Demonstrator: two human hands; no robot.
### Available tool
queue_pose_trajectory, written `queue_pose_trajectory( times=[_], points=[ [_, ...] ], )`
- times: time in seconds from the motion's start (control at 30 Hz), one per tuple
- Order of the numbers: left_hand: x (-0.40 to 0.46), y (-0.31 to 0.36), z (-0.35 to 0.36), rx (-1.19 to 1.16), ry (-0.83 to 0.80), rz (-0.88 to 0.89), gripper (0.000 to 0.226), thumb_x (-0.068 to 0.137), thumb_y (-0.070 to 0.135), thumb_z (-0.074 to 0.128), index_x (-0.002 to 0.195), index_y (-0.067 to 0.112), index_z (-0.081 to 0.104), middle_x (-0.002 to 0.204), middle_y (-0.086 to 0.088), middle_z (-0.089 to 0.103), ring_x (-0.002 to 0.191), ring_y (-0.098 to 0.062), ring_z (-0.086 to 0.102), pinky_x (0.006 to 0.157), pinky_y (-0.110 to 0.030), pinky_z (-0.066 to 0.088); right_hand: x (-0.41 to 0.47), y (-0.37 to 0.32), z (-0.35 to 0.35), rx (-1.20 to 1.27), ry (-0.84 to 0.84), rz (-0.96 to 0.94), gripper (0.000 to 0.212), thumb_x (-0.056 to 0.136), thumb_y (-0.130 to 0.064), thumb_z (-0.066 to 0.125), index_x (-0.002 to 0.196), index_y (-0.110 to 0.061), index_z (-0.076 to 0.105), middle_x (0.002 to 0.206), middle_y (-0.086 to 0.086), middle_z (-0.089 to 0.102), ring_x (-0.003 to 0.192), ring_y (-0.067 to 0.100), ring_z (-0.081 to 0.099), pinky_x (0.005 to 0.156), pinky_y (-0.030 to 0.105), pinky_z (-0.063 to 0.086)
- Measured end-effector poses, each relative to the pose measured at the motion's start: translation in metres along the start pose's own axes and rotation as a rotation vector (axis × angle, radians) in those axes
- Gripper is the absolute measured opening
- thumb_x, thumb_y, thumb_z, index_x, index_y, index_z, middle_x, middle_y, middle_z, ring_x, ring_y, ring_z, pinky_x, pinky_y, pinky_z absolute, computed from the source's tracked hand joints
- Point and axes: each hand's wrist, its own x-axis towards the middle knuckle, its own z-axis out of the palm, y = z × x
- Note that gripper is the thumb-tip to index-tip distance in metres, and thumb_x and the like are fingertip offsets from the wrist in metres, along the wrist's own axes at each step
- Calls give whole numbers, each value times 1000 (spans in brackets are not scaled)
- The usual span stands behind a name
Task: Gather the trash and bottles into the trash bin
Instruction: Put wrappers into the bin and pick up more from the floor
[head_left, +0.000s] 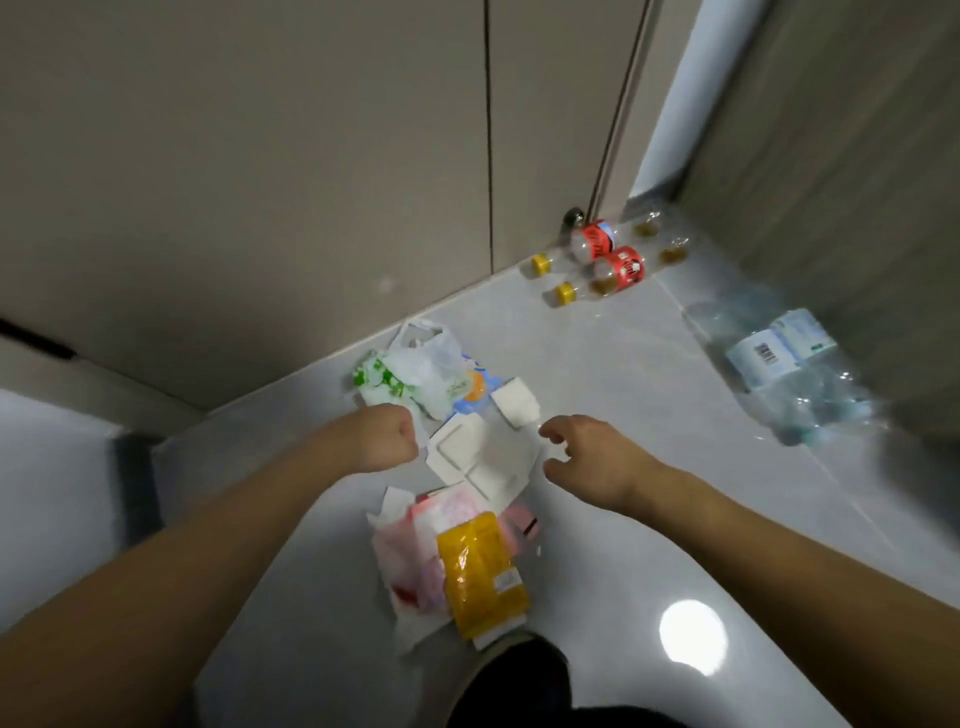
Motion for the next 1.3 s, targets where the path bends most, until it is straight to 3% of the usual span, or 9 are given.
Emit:
queue_pose_trajectory(
  times=[0.2, 0.4, 0.57, 0.77, 0.87, 0.97, 1.07, 1.2, 1.3],
  points=[
    [0, -36, 58, -26, -148, -51, 54, 62, 63, 76, 97, 26, 56, 99, 5, 50, 91, -14, 50, 76, -29, 45, 17, -8, 54, 10, -83, 100, 42, 88, -24, 56, 129, -13, 53, 126, 8, 55, 112, 22, 55, 92, 28, 44],
    [15, -42, 100, -83, 171, 131, 13, 78, 30, 72, 82, 22, 62, 99, 8, 34, 103, -18, 33, 88, -21, 30, 13, -20, 100, -26, -181, 68, 39, 91, -33, 55, 125, -17, 50, 124, 7, 53, 109, 24, 56, 93, 33, 47],
    [35, -43, 95, -304, 305, 107, 14, 81, 11, 67, 73, 18, 57, 79, 8, 43, 82, -15, 40, 73, -27, 34, 21, -20, 119, -133, -185, 87, 74, 86, -42, 62, 145, -16, 25, 139, 8, 42, 123, 28, 48, 99, 39, 46],
    [31, -51, 88, -622, 337, 6, 18, 89, 16, 60, 77, 22, 49, 76, 5, 57, 73, -16, 54, 73, -37, 46, 20, -16, 140, -168, -11, 106, 57, 89, -27, 56, 138, -19, 27, 131, 7, 42, 113, 25, 50, 89, 34, 47],
    [22, -50, 84, -289, 278, -11, 32, 78, 45, 70, 103, 32, 55, 107, 11, 52, 108, -14, 48, 98, -34, 36, 22, -13, 144, -230, -5, 99, 64, 88, -22, 58, 141, -17, 24, 136, 7, 36, 117, 25, 47, 90, 33, 47],
    [14, -42, 90, 167, 233, 68, 65, 70, 59, 64, 127, 31, 47, 128, 5, 38, 121, -20, 32, 98, -34, 20, 25, -8, 138, -214, -13, 79, 69, 88, -19, 59, 146, -22, 22, 143, 5, 35, 122, 25, 46, 95, 34, 45],
    [11, -36, 99, 176, 364, 135, 53, 71, 48, 54, 118, 25, 58, 124, 4, 46, 115, -24, 40, 91, -33, 20, 24, -5, 117, 6, -61, 35, 47, 93, -22, 50, 138, -30, 39, 128, 3, 55, 112, 24, 56, 89, 32, 47],
    [8, -28, 86, -45, 539, 223, 27, 80, 37, 57, 100, 26, 71, 110, 7, 60, 107, -19, 44, 92, -34, 27, 19, 5, 80, 215, -41, 6, 7, 91, -18, 53, 91, -26, 53, 83, 2, 59, 81, 24, 58, 66, 27, 39],
    [3, -10, 64, -314, 459, 285, 13, 85, 30, 59, 78, 20, 64, 79, 2, 63, 81, -21, 53, 75, -38, 46, 19, 16, 52, 224, 9, 23, 16, 92, -16, 52, 107, -17, 56, 88, 3, 61, 83, 22, 57, 68, 26, 39]
  ],
)
